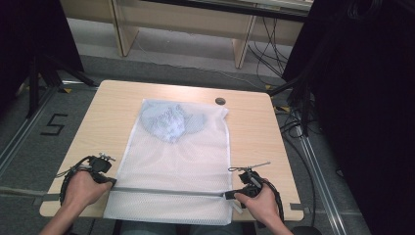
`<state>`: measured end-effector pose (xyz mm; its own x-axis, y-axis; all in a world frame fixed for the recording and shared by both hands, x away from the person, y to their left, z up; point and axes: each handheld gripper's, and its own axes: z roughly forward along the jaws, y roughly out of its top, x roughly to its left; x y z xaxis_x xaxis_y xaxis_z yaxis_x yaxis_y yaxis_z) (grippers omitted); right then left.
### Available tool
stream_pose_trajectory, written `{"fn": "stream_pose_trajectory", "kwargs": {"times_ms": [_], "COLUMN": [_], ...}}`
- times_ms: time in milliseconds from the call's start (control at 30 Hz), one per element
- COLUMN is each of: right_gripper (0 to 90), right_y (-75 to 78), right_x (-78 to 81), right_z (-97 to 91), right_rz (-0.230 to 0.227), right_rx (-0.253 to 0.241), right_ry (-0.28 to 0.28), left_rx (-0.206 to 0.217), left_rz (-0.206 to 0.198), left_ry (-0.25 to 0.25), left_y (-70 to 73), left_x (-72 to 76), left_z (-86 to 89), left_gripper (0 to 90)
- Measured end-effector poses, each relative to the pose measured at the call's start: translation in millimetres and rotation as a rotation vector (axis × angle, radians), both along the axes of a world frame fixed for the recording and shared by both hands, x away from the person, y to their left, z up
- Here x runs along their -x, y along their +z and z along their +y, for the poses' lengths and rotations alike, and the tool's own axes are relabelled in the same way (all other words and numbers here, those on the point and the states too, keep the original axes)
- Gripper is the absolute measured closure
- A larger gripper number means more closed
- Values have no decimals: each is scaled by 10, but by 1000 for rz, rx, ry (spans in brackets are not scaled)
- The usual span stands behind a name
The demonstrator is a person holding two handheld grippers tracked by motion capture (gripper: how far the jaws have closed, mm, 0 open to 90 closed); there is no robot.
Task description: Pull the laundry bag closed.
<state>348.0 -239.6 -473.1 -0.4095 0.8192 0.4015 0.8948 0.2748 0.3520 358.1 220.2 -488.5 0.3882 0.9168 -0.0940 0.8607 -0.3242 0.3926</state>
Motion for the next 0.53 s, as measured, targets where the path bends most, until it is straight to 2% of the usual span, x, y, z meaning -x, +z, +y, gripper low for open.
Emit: {"fn": "stream_pose_trajectory", "kwargs": {"times_ms": [100, 133, 167, 200, 233, 267, 333, 367, 467, 533], "right_gripper": [867, 866, 865, 864, 857, 840, 774, 749, 723, 716], "right_y": [-7, -16, -19, -6, -8, 7, 28, 70, 92, 101], "right_x": [-3, 2, -8, -1, -9, -5, -7, -1, 4, 6], "right_z": [-7, -21, -33, -18, -61, -52, -112, -148, -191, -229], "right_rz": [0, 1, 6, 22, -14, -12, -38, -50, -71, -77], "right_rx": [2, 13, 12, -12, -5, -26, -44, -74, -77, -67], "right_ry": [1, 22, 48, 17, 33, 1, 1, -47, -55, -74], "left_rx": [4, 7, 27, 32, 14, 22, 41, 56, 66, 56], "left_rz": [-3, 0, 9, -2, -14, -1, -2, -9, -8, -7], "left_ry": [-8, -1, 29, 31, -9, 10, 26, 40, 44, 43], "left_y": [-4, -3, -7, -14, -11, -8, -15, -20, -18, -5], "left_x": [-6, -2, 13, 11, -3, 13, 27, 31, 31, 37], "left_z": [11, 10, -3, 6, 35, 26, 25, 19, 29, 32], "left_gripper": [900, 900, 900, 900, 899, 899, 896, 892, 873, 840]}}
